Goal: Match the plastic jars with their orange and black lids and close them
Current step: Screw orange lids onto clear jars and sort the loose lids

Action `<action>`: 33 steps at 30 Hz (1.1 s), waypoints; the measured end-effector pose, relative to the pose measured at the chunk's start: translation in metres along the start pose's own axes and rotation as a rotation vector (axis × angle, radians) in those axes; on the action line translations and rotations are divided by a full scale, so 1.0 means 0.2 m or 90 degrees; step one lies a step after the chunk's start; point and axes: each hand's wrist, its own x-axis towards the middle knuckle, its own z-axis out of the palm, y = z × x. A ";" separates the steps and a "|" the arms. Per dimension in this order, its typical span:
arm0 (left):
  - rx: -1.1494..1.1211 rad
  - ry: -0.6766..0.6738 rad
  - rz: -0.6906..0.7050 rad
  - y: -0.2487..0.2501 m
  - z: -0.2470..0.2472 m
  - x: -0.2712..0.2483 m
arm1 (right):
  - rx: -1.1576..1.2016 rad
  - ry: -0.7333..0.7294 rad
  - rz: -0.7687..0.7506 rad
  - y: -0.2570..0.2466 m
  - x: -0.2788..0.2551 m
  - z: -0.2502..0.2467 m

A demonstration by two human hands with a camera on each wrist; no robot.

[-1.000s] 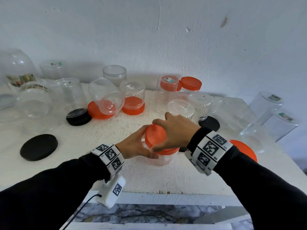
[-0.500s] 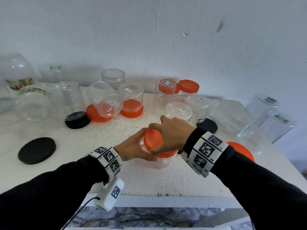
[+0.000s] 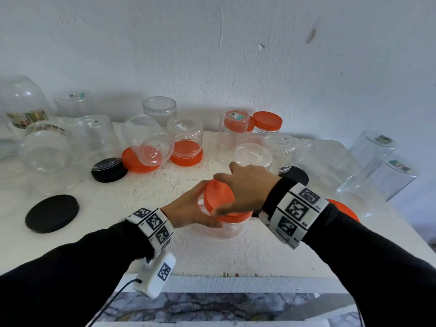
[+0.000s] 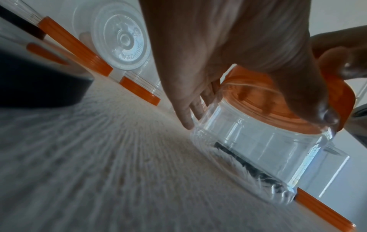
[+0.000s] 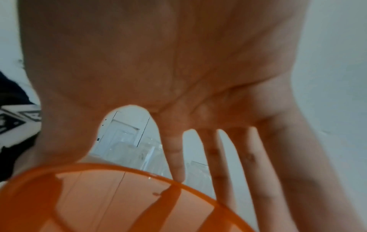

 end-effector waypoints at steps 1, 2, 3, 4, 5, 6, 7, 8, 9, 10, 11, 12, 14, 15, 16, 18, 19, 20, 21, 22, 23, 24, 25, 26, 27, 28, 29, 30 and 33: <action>-0.002 -0.001 -0.003 0.00 0.00 0.00 | -0.013 0.006 0.005 0.00 0.00 0.00; 0.001 -0.002 -0.003 0.00 0.00 0.00 | -0.005 0.000 -0.007 0.01 0.00 0.00; 0.007 -0.001 0.002 0.01 0.00 0.00 | 0.024 -0.021 -0.033 0.02 0.00 -0.01; 0.012 0.001 0.007 0.01 0.00 0.00 | 0.059 -0.051 -0.064 0.03 0.00 -0.01; 0.017 0.003 0.010 0.02 0.01 -0.01 | 0.088 -0.080 -0.088 0.04 0.00 -0.02; 0.022 0.005 0.014 0.01 0.01 -0.01 | 0.103 -0.095 -0.098 0.04 0.00 -0.02; 0.025 0.004 0.018 0.01 0.01 -0.01 | 0.105 -0.090 -0.093 0.04 0.00 -0.01; 0.024 -0.001 0.019 0.01 0.01 0.00 | 0.099 -0.068 -0.073 0.03 0.00 0.00; 0.016 -0.005 0.017 0.00 0.01 0.00 | 0.083 -0.039 -0.045 0.02 0.00 0.01; 0.003 -0.009 0.012 0.00 0.00 0.00 | 0.056 -0.011 -0.013 0.00 0.00 0.01; -0.012 -0.014 0.005 0.00 0.00 0.00 | 0.025 0.009 0.015 -0.02 0.00 0.02; -0.024 -0.017 -0.001 0.00 0.00 0.00 | 0.000 0.019 0.029 -0.03 0.00 0.02; -0.021 -0.012 -0.001 0.00 0.00 0.00 | 0.009 0.021 0.003 -0.02 0.00 0.01; -0.010 -0.008 0.002 0.01 0.01 0.00 | 0.037 0.007 -0.034 -0.01 0.00 0.00; 0.001 -0.005 0.007 0.01 0.01 0.00 | 0.067 -0.019 -0.074 0.00 0.00 -0.01; 0.002 -0.006 0.018 0.01 0.01 -0.01 | 0.101 -0.081 -0.121 0.03 0.00 -0.02; 0.000 -0.010 0.021 0.00 0.01 -0.01 | 0.104 -0.094 -0.124 0.03 0.01 -0.01; 0.002 -0.013 0.023 0.00 0.01 -0.01 | 0.106 -0.086 -0.111 0.03 0.01 0.00; 0.004 -0.014 0.021 0.00 0.01 -0.01 | 0.102 -0.062 -0.089 0.03 0.00 0.00; 0.000 -0.016 0.017 -0.01 0.01 -0.01 | 0.083 -0.028 -0.060 0.01 0.00 0.01; -0.010 -0.019 0.011 -0.01 0.00 -0.01 | 0.049 0.003 -0.029 0.00 0.00 0.01; -0.017 -0.021 0.005 -0.01 0.00 0.00 | 0.015 0.022 -0.003 -0.01 0.00 0.02; -0.019 -0.022 0.001 -0.01 0.00 0.00 | 0.001 0.030 0.008 -0.01 0.00 0.02; -0.017 -0.022 0.001 -0.01 0.00 0.00 | 0.015 0.024 0.005 0.00 0.00 0.02; -0.011 -0.022 0.002 0.00 0.00 0.00 | 0.052 0.000 -0.013 0.02 0.00 0.01; -0.009 -0.020 0.005 0.00 0.00 0.00 | 0.093 -0.036 -0.042 0.04 0.00 0.00; -0.009 -0.021 0.009 0.00 0.01 0.00 | 0.120 -0.074 -0.073 0.05 0.00 -0.01; -0.009 -0.022 0.015 0.00 0.01 -0.01 | 0.130 -0.099 -0.099 0.06 -0.01 -0.02; 0.002 -0.022 0.020 0.00 0.01 0.00 | 0.116 -0.065 -0.071 0.05 0.00 0.00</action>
